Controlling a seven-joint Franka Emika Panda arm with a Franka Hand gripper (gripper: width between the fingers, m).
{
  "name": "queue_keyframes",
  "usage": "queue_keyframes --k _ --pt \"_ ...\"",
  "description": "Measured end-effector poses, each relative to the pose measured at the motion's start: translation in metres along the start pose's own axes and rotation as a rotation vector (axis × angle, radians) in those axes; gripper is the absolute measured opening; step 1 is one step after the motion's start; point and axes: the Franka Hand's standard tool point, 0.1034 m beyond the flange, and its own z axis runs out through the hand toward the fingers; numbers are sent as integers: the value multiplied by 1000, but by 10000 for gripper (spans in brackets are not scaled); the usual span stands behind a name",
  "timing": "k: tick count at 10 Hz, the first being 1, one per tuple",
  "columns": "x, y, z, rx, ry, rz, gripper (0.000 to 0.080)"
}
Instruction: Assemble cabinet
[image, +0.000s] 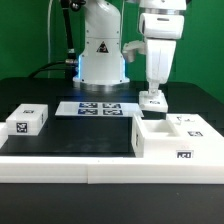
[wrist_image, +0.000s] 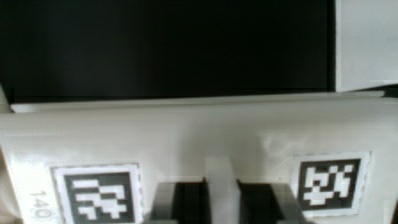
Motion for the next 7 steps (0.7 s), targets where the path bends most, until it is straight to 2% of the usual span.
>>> queue_keyframes --k 2,7 --pt "-6 6 0 3 1 17 68" --pt "-2 25 1 -5 11 25 68"
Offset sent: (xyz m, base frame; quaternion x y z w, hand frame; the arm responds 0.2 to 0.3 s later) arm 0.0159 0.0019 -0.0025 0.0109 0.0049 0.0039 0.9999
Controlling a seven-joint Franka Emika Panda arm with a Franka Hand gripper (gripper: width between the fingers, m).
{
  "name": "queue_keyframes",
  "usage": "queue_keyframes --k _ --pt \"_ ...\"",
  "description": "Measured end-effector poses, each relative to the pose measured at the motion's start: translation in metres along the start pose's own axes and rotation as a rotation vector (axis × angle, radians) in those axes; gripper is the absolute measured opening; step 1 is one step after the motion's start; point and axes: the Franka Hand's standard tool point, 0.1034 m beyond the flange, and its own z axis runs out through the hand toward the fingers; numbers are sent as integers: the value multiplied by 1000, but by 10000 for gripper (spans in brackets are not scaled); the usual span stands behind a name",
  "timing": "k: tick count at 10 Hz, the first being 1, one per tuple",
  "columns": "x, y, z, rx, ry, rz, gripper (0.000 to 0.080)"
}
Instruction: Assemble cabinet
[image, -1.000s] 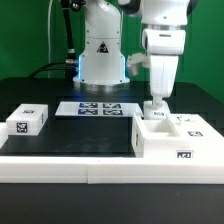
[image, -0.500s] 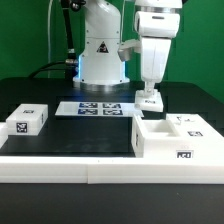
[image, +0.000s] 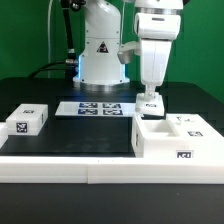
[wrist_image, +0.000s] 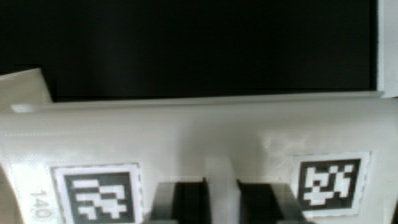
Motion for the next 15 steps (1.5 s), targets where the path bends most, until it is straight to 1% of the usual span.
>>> queue_keyframes --k 1,6,9,15 --pt "0 4 -1 -4 2 2 68" --pt "-1 4 0 -3 1 4 68" --pt "1 10 -3 -13 5 -18 68" --pt "1 9 -2 -12 5 -21 69"
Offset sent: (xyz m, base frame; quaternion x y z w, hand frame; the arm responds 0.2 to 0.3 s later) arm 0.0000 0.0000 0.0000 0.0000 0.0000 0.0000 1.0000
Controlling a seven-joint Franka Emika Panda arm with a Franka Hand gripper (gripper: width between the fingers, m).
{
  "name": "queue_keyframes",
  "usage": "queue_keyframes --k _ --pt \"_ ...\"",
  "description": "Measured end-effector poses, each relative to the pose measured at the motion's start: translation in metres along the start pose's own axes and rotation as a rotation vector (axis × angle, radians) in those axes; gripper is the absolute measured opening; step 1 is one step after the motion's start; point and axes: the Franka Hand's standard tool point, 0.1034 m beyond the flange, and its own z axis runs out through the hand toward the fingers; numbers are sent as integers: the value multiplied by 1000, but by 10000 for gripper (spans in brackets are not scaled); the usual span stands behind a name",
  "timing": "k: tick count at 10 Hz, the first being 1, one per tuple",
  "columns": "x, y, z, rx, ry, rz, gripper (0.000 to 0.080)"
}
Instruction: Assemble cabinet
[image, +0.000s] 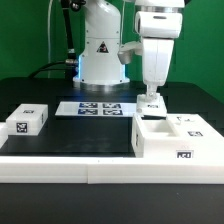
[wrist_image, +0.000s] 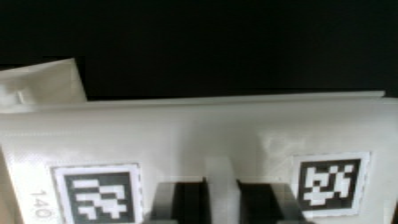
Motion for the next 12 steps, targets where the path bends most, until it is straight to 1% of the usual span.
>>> queue_keyframes --k 2,6,8,10,12 --pt "0 -3 5 9 0 1 69" --pt "-1 -1 5 10 0 -1 69" --pt "0 3 5 9 1 -9 69" --pt "-1 3 5 19 -4 -11 69" --pt "-1 3 5 20 -4 -9 69"
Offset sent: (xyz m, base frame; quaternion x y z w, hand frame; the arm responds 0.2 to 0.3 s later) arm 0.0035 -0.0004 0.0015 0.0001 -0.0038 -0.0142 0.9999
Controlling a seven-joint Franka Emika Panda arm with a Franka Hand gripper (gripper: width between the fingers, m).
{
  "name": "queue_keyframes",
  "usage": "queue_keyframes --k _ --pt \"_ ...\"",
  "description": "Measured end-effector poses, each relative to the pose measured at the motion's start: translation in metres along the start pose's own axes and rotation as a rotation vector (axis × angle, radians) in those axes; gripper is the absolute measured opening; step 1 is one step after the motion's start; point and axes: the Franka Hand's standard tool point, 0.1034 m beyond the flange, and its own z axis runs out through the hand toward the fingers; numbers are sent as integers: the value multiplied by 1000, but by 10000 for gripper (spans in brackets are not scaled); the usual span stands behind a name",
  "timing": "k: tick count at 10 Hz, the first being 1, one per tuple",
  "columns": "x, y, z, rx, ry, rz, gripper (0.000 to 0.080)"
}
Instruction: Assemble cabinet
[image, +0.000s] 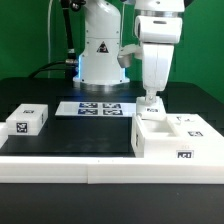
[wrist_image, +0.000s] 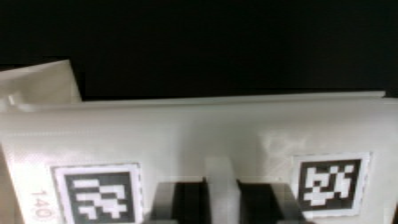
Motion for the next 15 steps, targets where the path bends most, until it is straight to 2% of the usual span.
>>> queue_keyframes --k 3,6,11,12,15 --pt "-1 1 0 1 0 -23 69" --pt "-3 13 0 4 -1 -67 69" --pt "-4 13 0 3 0 -83 69" --pt "-5 17 0 2 1 -103 69" --pt "-1 59 -1 -31 20 -128 69"
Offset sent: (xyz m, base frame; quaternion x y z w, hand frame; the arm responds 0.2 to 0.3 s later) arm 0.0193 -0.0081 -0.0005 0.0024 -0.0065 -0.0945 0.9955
